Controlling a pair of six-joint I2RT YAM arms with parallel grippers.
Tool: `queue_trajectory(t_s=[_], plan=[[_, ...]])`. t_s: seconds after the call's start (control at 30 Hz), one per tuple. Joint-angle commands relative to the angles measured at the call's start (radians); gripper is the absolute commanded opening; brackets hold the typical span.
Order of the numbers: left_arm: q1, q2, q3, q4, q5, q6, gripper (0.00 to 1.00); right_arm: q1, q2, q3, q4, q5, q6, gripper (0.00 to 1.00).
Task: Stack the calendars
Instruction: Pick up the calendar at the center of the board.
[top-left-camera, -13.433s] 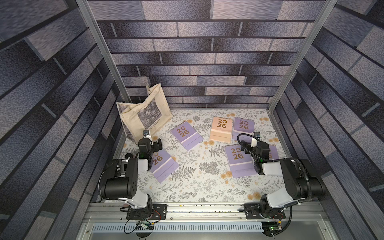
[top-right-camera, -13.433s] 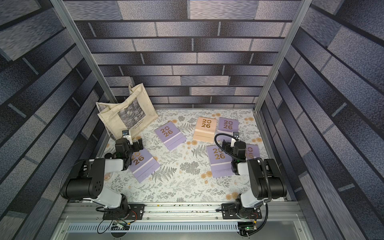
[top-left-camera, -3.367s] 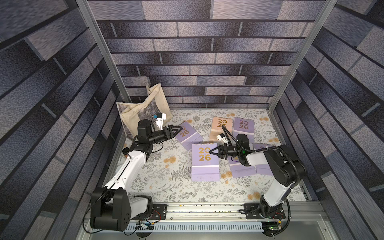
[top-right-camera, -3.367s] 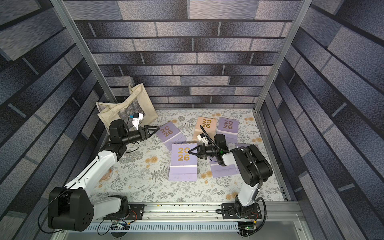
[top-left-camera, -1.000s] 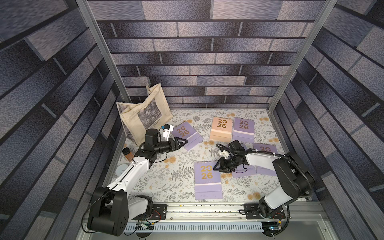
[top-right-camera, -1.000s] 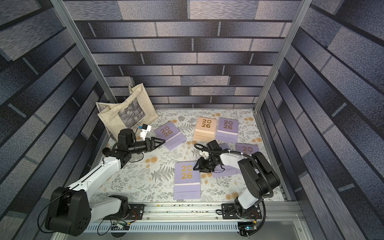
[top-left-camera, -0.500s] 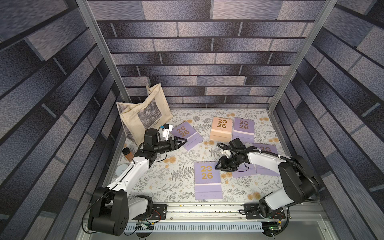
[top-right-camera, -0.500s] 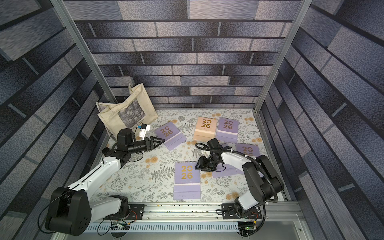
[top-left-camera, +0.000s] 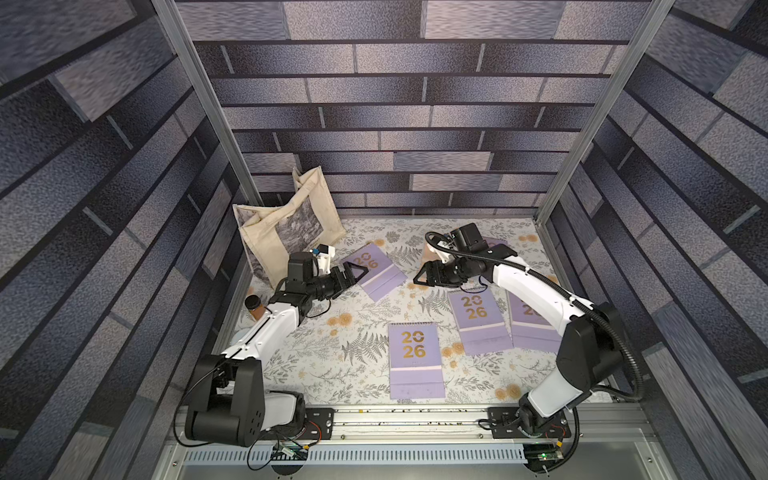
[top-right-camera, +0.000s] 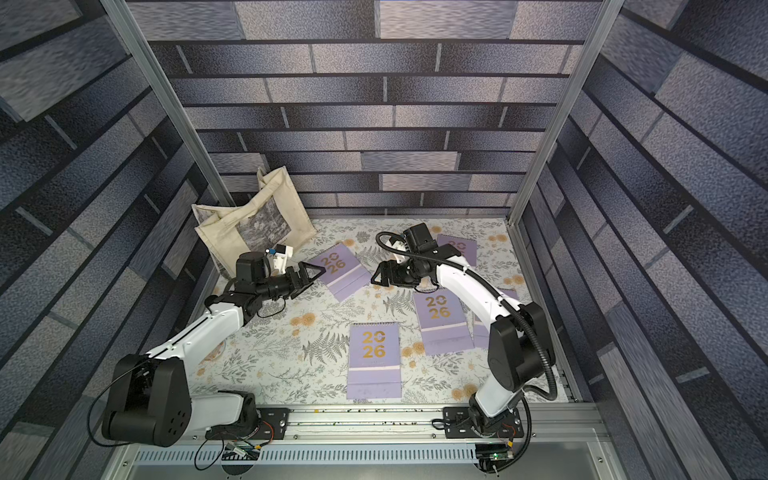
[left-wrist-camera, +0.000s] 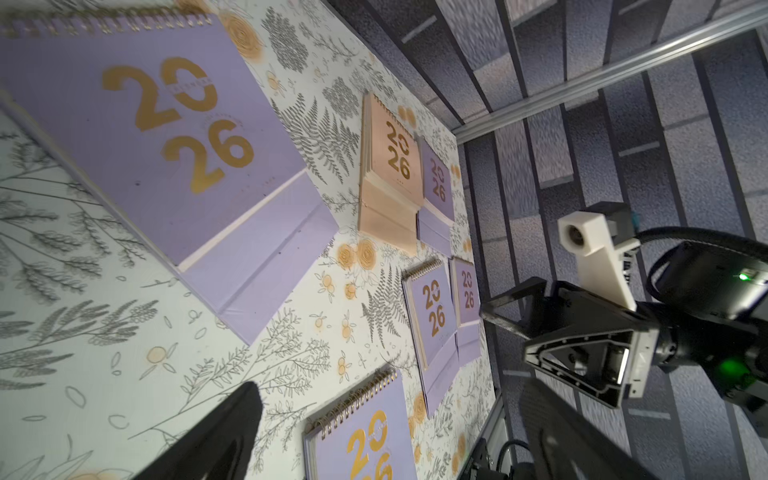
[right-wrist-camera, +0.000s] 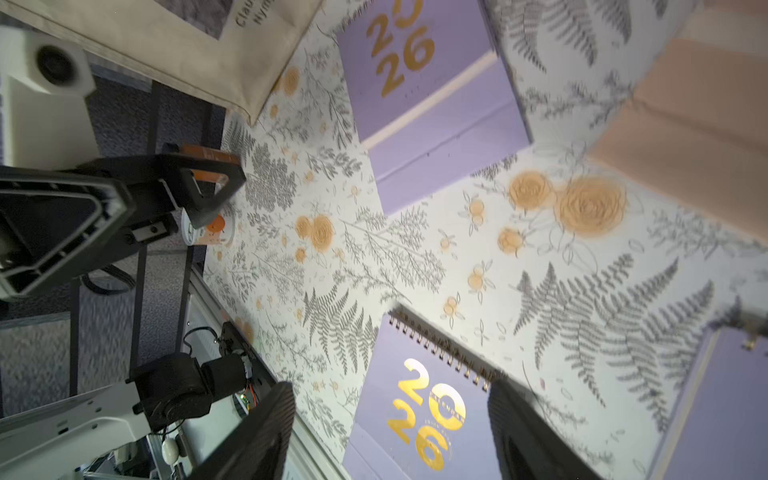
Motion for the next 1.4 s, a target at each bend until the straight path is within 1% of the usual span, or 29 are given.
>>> queue_trajectory(t_s=[0.0,0.03,0.13,0.3,0.43,0.47,0.53,0.63,0.8,1.0,1.37], plan=[[0.037,0.053,0.052,-0.028,-0.074,-0.047,1.0,0.006,0.126,0.157,-0.069,0.008,-0.069,0.8],[0.041,0.071,0.065,-0.033,-0.09,-0.054,1.0,0.004,0.172,0.221,-0.075,0.005,-0.073,0.83],[0.041,0.132,0.125,-0.09,-0.146,-0.052,1.0,0.005,0.307,0.425,-0.117,-0.016,-0.087,0.85],[0.042,0.227,0.179,-0.125,-0.218,-0.079,1.0,-0.004,0.54,0.746,-0.185,0.008,-0.109,0.88],[0.036,0.301,0.21,-0.147,-0.248,-0.107,1.0,-0.006,0.661,0.884,-0.127,0.049,-0.094,0.89],[0.035,0.314,0.211,-0.143,-0.253,-0.111,1.0,-0.007,0.692,0.921,-0.122,0.055,-0.093,0.91],[0.031,0.34,0.214,-0.118,-0.254,-0.121,1.0,-0.006,0.768,1.017,-0.127,0.067,-0.096,1.0],[0.024,0.38,0.223,-0.094,-0.257,-0.128,1.0,-0.006,0.868,1.141,-0.124,0.078,-0.092,1.0],[0.022,0.435,0.228,-0.037,-0.261,-0.151,1.0,-0.006,0.94,1.159,-0.031,0.06,-0.051,1.0],[0.017,0.486,0.252,-0.005,-0.266,-0.179,1.0,-0.006,0.997,1.159,0.002,0.043,-0.034,1.0],[0.007,0.534,0.241,0.093,-0.25,-0.232,1.0,-0.004,1.04,1.14,0.065,-0.037,0.024,0.99]])
